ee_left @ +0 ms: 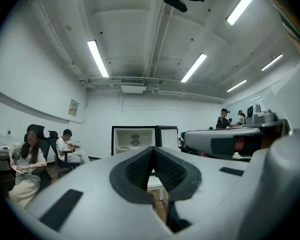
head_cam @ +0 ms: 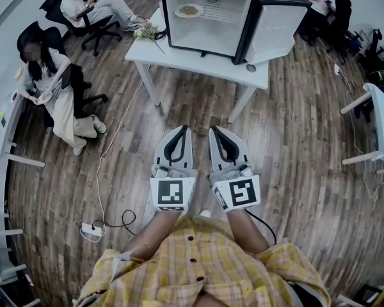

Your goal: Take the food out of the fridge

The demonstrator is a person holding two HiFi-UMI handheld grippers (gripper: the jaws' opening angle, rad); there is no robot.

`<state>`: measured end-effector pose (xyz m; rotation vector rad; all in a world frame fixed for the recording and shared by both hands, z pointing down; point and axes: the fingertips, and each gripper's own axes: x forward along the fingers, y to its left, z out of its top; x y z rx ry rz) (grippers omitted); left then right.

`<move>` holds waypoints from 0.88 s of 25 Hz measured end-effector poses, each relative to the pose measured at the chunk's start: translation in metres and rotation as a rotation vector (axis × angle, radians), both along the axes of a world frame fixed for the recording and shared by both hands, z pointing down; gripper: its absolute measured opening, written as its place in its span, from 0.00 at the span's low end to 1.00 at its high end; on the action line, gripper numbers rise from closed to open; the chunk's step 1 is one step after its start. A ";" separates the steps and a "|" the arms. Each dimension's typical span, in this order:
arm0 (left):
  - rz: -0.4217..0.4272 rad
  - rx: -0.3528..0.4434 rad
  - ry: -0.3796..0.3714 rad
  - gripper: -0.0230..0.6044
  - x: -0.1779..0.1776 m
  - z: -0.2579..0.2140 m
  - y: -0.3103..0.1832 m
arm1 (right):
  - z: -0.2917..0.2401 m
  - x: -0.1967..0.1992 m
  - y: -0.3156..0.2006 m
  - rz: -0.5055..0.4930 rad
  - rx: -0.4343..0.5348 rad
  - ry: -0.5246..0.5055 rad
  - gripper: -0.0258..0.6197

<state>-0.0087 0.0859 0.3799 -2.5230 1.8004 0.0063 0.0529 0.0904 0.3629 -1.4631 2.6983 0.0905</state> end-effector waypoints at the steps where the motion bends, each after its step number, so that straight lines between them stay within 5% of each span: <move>1: 0.005 0.001 0.004 0.05 -0.004 -0.002 -0.009 | -0.002 -0.005 -0.009 0.003 0.001 0.001 0.05; 22: 0.123 -0.023 0.046 0.05 -0.069 -0.008 -0.146 | -0.005 -0.069 -0.143 0.146 -0.046 0.006 0.05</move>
